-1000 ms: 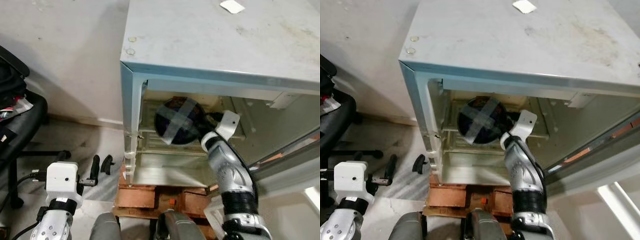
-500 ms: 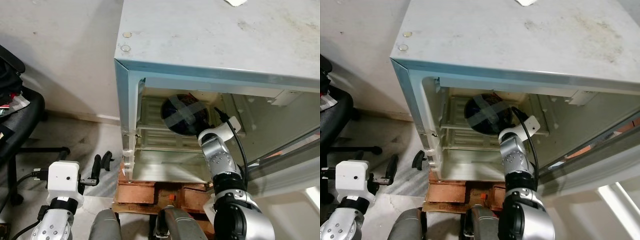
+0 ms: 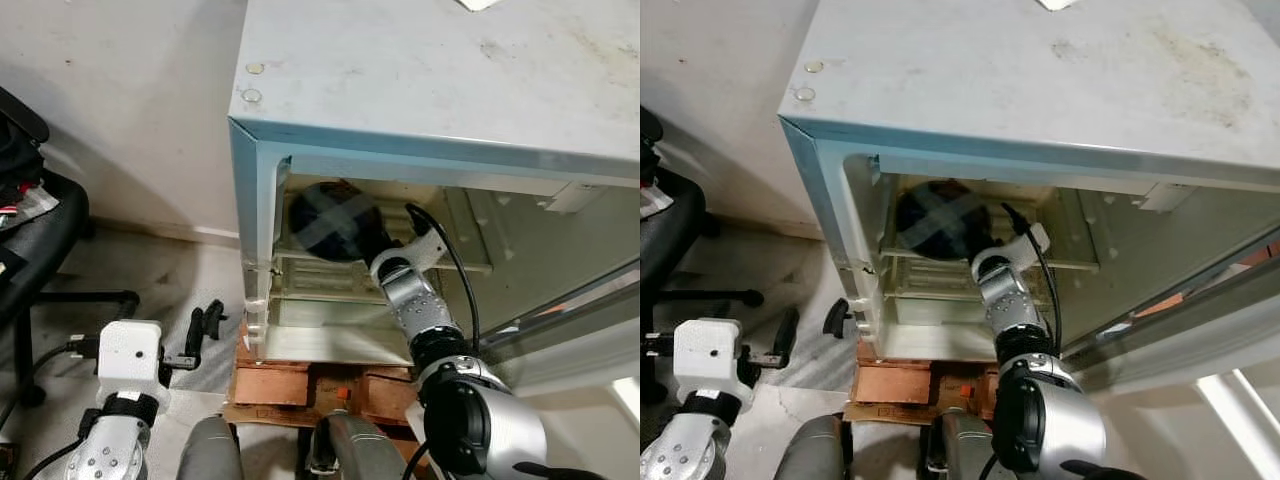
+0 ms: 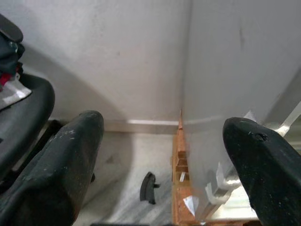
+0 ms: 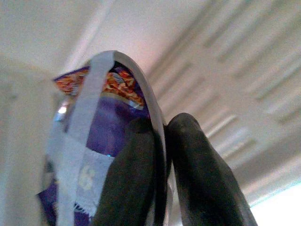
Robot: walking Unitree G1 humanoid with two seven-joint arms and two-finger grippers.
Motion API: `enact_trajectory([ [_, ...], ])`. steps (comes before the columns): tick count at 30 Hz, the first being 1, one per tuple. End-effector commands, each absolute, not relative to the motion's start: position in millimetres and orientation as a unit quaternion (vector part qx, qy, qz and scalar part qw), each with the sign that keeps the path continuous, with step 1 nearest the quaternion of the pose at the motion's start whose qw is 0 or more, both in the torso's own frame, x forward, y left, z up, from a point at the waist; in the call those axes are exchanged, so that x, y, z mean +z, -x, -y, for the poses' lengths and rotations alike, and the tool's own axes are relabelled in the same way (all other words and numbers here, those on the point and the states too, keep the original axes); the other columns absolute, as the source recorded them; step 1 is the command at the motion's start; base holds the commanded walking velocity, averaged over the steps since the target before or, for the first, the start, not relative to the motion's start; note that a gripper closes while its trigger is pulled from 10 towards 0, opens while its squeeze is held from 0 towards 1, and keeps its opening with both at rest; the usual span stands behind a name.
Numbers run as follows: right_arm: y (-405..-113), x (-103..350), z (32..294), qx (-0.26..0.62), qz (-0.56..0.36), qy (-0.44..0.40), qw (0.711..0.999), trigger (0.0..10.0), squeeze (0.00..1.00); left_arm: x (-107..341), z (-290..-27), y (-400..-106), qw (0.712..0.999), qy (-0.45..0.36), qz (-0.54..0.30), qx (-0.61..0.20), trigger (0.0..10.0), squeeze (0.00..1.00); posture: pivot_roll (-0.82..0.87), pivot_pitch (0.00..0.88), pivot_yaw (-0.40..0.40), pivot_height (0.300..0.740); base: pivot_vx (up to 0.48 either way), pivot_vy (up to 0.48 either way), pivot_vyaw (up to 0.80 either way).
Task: Restocking fridge
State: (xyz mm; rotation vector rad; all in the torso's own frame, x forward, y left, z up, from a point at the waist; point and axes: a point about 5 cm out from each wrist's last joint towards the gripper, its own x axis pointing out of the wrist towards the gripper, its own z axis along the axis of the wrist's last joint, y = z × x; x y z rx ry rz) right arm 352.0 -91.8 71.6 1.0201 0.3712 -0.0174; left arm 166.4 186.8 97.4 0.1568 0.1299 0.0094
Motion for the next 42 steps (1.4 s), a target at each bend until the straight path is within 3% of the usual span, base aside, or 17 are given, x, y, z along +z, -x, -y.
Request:
enact_trajectory([
  [1,-347.6,101.8,7.8,0.098,-0.186,-0.536,0.817,10.0,1.0,92.8,-185.5,-163.8,0.994,-0.077,-0.078,0.005,10.0,0.0,0.19,0.217,-0.149,0.74,0.0,0.0,0.0],
  [9,-348.7,95.9,26.7,0.114,-0.163,-0.523,0.829,10.0,1.0,92.5,-186.3,-166.3,0.994,-0.077,-0.075,0.006,10.0,0.0,0.2,0.209,-0.151,0.74,0.0,0.0,0.0],
  [17,-354.9,114.1,61.0,0.151,-0.089,-0.44,0.881,10.0,1.0,91.2,-185.2,-169.3,0.994,-0.076,-0.074,0.004,10.0,0.0,0.18,0.193,-0.147,0.74,0.0,0.0,0.0],
  [18,-349.5,114.2,77.4,0.159,-0.075,-0.394,0.902,10.0,1.0,90.3,-184.2,-169.6,0.994,-0.075,-0.074,0.003,10.0,0.0,0.16,0.179,-0.149,0.74,0.0,0.0,0.0],
  [20,-342.8,111.1,91.1,0.158,-0.072,-0.362,0.916,10.0,1.0,88.9,-182.6,-170.3,0.995,-0.072,-0.074,-0.001,10.0,0.0,0.16,0.174,-0.152,0.74,0.0,0.0,0.0],
  [27,-299.3,88.0,134.9,0.139,-0.11,-0.299,0.938,10.0,1.0,86.2,-180.0,-173.6,0.995,-0.068,-0.078,-0.007,10.0,0.0,0.14,0.17,-0.15,0.74,0.0,0.0,0.0],
  [42,-254.8,102.5,158.3,0.142,-0.072,-0.156,0.975,10.0,1.0,84.3,-184.2,-180.0,0.994,-0.084,-0.073,0.0,10.0,0.0,0.11,0.143,-0.137,0.74,0.0,0.0,0.0],
])
